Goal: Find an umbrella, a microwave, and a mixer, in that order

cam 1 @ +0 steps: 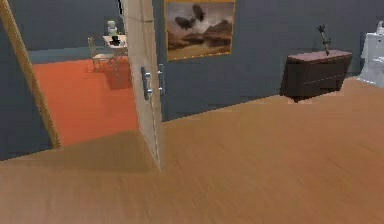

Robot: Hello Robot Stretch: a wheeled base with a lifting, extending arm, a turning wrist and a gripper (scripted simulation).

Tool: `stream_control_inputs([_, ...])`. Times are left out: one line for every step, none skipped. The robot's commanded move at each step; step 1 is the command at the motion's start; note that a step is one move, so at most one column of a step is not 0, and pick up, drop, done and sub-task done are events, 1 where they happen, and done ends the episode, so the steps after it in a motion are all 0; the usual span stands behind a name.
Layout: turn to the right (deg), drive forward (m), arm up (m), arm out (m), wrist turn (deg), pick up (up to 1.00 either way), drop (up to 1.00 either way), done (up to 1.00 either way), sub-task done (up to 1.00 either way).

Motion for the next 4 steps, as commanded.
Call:
stream_control_inputs([-27.0,0.00,0.00,0.00,0.0,0.00,0.00,0.00,0.00])
stream_control_inputs([0.0,1.00,0.00,0.00,0.0,0.00,0.00,0.00,0.00])
stream_control_inputs([0.0,1.00,0.00,0.00,0.0,0.00,0.00,0.00,0.00])
stream_control_inputs([-6.0,0.00,0.00,0.00,0.0,0.00,0.00,0.00,0.00])
